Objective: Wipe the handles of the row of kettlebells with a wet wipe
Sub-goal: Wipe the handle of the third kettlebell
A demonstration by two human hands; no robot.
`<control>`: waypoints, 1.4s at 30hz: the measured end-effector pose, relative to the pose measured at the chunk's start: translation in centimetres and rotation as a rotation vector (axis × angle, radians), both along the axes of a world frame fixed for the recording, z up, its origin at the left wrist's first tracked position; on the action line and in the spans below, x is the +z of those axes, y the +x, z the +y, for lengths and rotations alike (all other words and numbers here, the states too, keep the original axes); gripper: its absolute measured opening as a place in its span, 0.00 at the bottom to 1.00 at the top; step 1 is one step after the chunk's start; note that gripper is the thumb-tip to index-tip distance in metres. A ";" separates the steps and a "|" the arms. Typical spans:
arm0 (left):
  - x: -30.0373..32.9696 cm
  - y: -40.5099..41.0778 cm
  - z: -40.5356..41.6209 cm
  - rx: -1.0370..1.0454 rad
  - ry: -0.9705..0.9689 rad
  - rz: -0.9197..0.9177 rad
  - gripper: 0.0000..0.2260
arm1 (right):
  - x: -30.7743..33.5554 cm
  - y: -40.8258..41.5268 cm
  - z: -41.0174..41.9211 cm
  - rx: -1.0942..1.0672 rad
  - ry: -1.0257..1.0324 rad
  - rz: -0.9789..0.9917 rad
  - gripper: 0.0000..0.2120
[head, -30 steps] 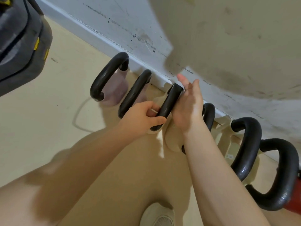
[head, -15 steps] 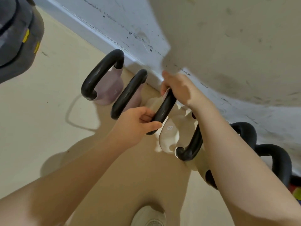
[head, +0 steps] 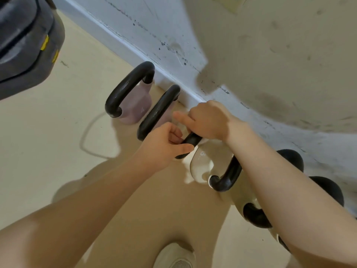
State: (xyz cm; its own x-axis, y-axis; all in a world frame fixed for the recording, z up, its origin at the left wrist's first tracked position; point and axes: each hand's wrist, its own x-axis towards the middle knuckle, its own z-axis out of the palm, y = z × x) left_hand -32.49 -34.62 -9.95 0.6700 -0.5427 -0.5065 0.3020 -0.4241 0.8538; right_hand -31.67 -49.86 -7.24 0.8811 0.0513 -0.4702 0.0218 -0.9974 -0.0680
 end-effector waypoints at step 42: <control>1.2 1.2 0.7 -0.187 0.060 -0.166 0.15 | 0.1 -5.8 5.2 -1.456 0.978 -0.914 0.13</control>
